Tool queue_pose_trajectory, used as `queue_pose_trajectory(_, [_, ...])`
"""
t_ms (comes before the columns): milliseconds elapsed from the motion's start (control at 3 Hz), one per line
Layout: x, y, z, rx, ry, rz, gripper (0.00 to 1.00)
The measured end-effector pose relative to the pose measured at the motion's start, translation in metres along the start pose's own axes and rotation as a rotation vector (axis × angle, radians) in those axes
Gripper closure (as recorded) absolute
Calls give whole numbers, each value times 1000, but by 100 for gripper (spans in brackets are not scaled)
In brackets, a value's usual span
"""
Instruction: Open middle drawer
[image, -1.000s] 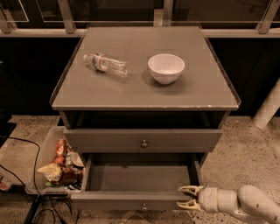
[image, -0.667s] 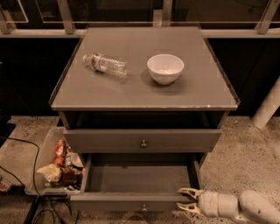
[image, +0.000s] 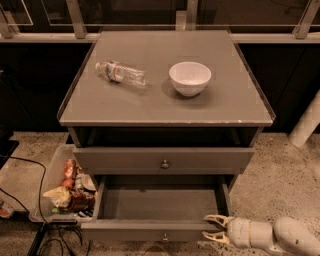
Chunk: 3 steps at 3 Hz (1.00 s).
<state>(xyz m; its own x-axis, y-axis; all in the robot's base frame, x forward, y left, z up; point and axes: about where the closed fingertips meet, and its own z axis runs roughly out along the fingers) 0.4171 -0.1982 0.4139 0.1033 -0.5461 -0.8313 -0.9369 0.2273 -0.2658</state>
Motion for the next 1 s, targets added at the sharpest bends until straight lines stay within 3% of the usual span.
queue_pose_trajectory(667, [0,0,0,0,0,0,12])
queue_pose_trajectory(1000, [2,8,-1,-4,-26,1,0])
